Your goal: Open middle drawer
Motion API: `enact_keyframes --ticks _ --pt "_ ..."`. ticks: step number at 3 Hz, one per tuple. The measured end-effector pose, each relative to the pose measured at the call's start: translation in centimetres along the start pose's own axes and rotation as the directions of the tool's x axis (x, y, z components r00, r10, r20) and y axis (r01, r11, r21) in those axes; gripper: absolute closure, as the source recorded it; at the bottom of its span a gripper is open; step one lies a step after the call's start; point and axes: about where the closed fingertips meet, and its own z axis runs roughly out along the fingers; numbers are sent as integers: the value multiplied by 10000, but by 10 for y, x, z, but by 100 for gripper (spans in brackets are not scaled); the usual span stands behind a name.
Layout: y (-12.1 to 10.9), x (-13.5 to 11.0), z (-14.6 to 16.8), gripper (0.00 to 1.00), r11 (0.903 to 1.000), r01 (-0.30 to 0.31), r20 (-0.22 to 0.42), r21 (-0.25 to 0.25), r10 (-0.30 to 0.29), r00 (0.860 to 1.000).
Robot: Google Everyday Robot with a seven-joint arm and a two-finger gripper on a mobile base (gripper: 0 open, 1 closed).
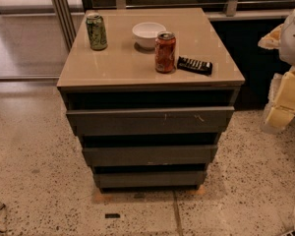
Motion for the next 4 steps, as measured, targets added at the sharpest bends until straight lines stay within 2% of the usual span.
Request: enact_keyframes --ticks 1,2,4 --pt "-2 -2 -2 0 9999 -8 68 145 7 10000" --pt "2 1 21 0 9995 -208 305 251 200 9993" --pt "31 20 152 0 9982 -569 1116 -165 584 9920"
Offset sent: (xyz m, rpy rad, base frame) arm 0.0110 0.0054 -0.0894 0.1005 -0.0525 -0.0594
